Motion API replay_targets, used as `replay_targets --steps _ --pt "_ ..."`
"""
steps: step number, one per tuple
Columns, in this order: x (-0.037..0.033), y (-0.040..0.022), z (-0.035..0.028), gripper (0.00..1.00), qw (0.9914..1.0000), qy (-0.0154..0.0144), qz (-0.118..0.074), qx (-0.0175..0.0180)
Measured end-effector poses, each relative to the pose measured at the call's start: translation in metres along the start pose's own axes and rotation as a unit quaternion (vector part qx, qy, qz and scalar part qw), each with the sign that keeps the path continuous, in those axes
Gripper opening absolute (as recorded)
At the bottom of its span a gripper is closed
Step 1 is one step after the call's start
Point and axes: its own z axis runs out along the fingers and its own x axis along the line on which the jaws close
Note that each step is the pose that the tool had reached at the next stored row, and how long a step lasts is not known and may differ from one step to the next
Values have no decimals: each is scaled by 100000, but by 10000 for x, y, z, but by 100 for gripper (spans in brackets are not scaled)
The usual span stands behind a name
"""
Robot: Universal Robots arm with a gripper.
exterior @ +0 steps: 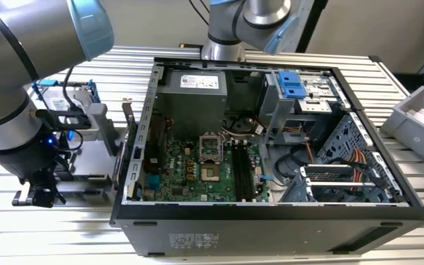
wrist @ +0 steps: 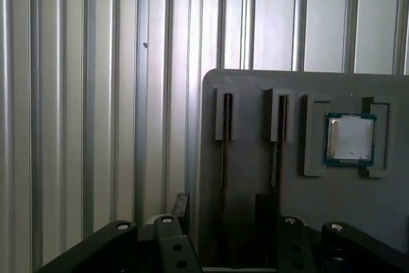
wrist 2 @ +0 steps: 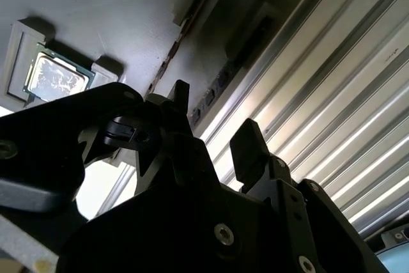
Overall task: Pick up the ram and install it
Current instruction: 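Pick up the ram and move it above insertion slot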
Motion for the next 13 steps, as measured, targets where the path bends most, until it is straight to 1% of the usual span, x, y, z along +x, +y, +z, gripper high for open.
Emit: replay_targets --steps 6,13 --pt "0 6 68 100 100000 -17 1 -12" --pt "-4 6 131 100 100000 -219 1 -47"
